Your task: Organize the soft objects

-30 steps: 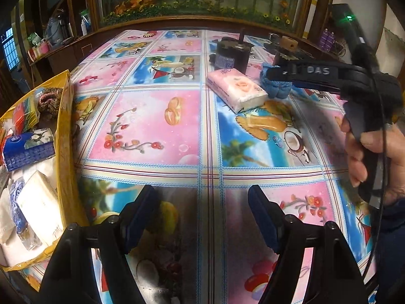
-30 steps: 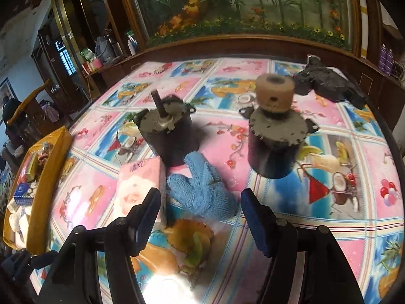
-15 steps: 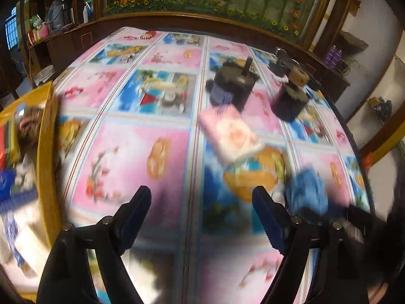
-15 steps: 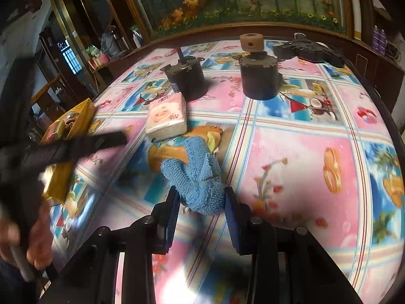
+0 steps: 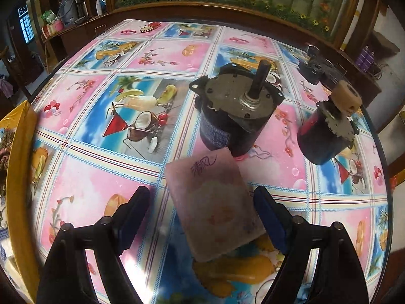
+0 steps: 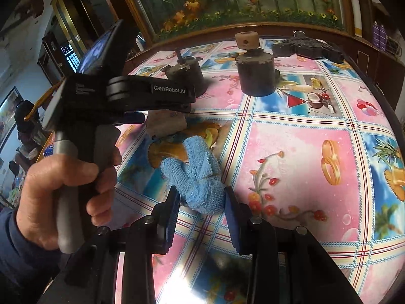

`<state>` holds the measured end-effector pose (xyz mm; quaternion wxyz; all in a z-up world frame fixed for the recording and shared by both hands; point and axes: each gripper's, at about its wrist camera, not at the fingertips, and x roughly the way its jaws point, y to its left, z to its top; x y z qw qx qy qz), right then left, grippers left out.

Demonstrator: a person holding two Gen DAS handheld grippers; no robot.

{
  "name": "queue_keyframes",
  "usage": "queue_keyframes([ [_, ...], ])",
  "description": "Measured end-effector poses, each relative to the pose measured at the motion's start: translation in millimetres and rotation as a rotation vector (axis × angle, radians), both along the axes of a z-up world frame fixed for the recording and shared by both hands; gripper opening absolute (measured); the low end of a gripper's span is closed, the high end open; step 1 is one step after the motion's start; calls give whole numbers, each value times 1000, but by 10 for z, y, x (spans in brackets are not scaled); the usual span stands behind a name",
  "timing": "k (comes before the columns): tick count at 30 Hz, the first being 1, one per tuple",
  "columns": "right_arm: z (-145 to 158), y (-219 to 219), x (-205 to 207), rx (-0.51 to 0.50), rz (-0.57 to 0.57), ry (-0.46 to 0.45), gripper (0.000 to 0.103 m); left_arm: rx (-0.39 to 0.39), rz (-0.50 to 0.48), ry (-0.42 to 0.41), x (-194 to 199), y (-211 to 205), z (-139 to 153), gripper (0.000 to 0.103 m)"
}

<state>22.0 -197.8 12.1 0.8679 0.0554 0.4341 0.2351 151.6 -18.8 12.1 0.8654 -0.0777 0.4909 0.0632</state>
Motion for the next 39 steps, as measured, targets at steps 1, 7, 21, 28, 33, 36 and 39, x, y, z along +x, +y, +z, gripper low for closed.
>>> queue_keyframes([
  [1, 4, 7, -6, -2, 0, -1, 37, -2, -5, 0, 5, 3, -24, 83],
  [7, 2, 25, -6, -9, 0, -5, 37, 50, -28, -35, -59, -14, -49, 68],
  [21, -6, 78, -12, -45, 3, -29, 37, 71, -51, -55, -318, 93, -38, 56],
  [28, -12, 303, -21, -143, -2, -82, 38, 78, -74, -58, -642, 191, -39, 56],
  [33, -38, 479, -2, -158, -30, -74, 41, 88, -69, -73, -898, 325, -51, 56],
  [36, -58, 525, 26, -148, -55, -53, 54, 96, -74, -97, -1022, 372, -60, 57],
  [39, -71, 564, 32, -186, -57, -53, 82, 100, -71, -116, -1103, 407, -64, 57],
])
